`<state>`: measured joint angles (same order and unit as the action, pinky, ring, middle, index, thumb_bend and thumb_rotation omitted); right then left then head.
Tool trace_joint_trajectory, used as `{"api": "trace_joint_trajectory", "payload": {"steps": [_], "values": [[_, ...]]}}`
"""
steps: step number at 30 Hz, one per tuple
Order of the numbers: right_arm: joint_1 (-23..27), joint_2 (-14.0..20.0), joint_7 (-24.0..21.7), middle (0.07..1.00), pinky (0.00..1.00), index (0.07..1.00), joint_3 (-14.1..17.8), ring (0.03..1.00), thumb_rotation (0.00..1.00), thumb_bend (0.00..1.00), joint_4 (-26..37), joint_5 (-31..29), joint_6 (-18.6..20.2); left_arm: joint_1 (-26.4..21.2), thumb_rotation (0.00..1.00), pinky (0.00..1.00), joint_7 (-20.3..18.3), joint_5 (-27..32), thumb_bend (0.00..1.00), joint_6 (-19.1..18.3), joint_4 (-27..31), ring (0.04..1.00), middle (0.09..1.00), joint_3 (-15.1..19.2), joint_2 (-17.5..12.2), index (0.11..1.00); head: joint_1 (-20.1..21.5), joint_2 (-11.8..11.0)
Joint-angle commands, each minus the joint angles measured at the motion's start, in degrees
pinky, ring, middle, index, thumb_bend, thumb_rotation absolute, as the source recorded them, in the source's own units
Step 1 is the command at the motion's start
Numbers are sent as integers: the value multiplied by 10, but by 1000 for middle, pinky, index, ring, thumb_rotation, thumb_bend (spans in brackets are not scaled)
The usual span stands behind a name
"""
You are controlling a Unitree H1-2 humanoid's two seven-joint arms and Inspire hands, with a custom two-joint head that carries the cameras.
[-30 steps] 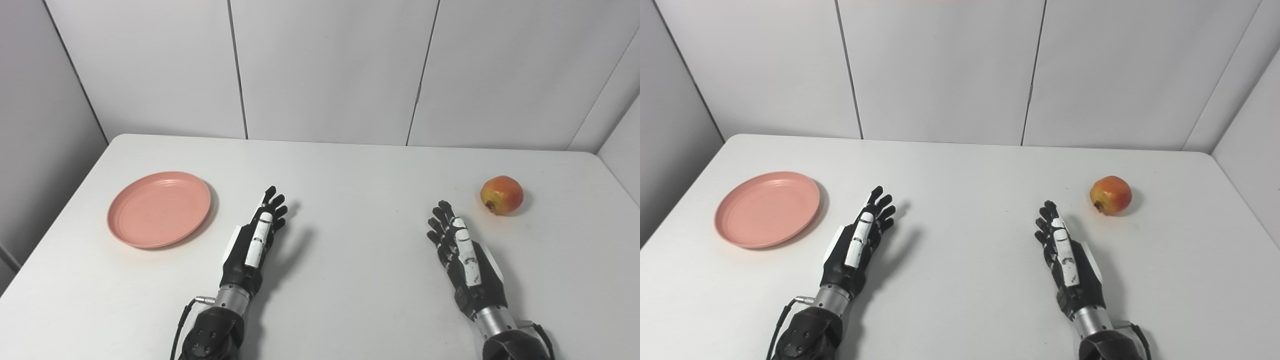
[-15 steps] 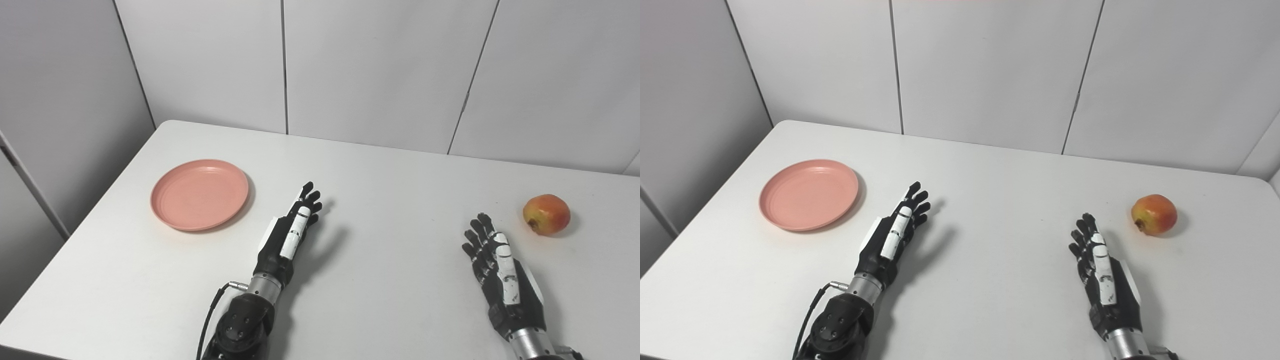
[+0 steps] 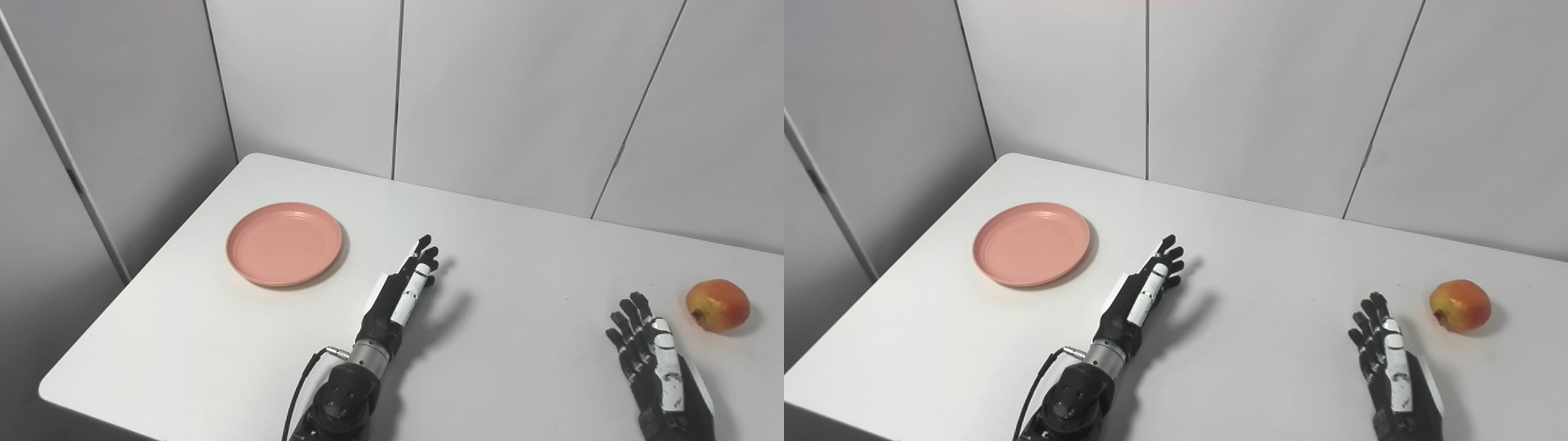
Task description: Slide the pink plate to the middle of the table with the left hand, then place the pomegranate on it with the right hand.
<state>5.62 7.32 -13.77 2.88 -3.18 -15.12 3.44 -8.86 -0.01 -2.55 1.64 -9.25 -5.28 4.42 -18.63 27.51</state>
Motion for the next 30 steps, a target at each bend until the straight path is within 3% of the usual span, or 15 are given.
{"api": "trace_joint_trajectory", "payload": {"steps": [1,18,30], "values": [[-2,3,2,1000,1000,1000,6,1000,1000,227,-5,-3,-3,15,1000,901,1,-3,370,20,-35,930,950,-9,10,950,0,0],[-6,-8,14,1000,1000,1000,-3,1000,1000,192,15,6,7,19,1000,925,-9,14,381,13,-15,938,956,2,4,954,9,2],[4,-11,11,1000,1000,1000,-6,1000,1000,188,-5,8,-5,-2,1000,947,-18,20,406,-22,51,944,963,10,-10,961,-1,-5]]}}
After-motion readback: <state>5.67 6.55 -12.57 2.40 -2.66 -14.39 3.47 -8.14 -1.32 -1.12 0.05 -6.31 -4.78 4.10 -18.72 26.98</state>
